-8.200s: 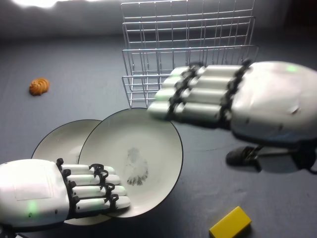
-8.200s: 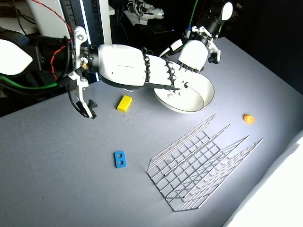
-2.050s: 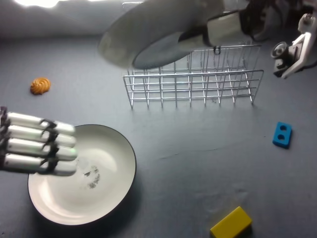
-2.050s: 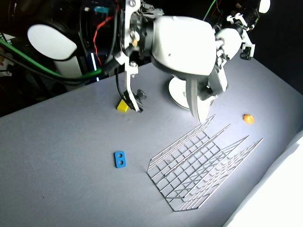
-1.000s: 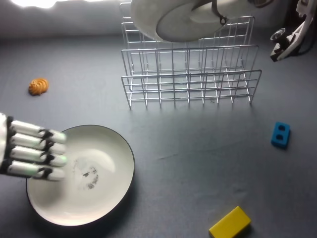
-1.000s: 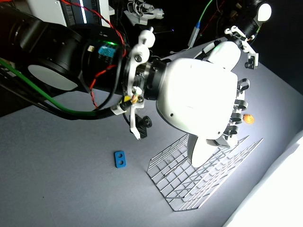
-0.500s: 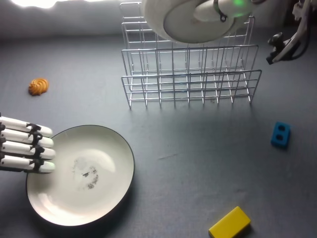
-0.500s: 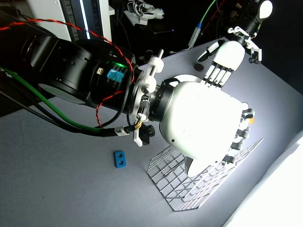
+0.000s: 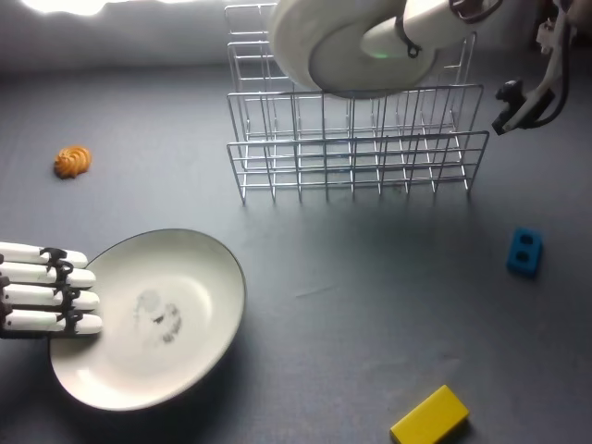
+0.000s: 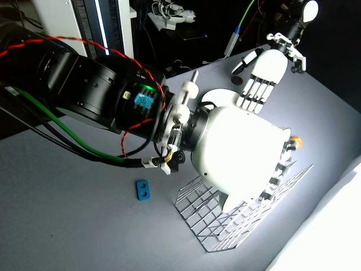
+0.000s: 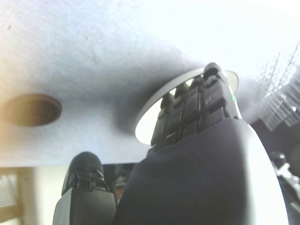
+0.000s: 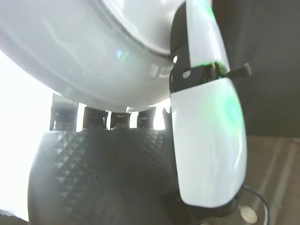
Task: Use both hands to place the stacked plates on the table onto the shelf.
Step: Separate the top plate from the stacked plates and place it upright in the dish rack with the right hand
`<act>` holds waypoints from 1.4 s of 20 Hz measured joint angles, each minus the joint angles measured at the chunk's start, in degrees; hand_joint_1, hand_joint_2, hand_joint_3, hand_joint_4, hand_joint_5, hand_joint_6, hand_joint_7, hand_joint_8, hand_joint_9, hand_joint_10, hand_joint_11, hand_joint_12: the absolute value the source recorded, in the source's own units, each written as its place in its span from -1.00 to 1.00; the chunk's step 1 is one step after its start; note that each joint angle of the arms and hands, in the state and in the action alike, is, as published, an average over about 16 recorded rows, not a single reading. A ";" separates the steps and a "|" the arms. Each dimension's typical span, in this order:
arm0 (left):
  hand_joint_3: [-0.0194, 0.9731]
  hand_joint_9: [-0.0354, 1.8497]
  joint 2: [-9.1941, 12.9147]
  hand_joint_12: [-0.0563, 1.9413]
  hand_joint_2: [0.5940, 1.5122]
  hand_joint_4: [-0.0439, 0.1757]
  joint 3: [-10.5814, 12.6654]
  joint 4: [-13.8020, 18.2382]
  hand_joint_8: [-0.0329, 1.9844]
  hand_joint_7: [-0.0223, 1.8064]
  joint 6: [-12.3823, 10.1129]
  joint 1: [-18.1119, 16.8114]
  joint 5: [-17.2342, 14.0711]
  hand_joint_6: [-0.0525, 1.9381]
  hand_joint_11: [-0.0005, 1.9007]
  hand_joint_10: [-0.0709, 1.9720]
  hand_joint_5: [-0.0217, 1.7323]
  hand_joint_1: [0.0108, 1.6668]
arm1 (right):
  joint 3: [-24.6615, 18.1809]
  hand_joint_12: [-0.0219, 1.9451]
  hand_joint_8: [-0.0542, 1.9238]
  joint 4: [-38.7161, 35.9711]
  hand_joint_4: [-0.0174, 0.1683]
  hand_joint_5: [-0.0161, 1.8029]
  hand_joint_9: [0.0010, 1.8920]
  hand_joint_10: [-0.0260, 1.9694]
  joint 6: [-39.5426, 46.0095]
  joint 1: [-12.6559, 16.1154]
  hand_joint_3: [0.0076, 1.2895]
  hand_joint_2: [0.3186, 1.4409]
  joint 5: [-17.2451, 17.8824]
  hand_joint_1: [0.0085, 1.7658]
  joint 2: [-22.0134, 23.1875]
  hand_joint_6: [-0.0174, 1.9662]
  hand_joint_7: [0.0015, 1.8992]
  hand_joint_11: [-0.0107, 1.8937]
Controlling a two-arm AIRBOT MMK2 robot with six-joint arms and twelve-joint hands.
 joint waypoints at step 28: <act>-0.92 -0.99 1.31 -0.93 0.08 -0.71 -6.50 -7.52 -0.97 -0.97 -0.07 5.56 3.66 -0.98 -0.98 -0.96 -0.99 -0.99 | 7.07 0.16 -0.08 -7.23 -0.66 0.05 0.35 -0.95 7.21 -6.26 -0.99 0.19 3.53 0.39 -5.03 0.02 0.12 -0.05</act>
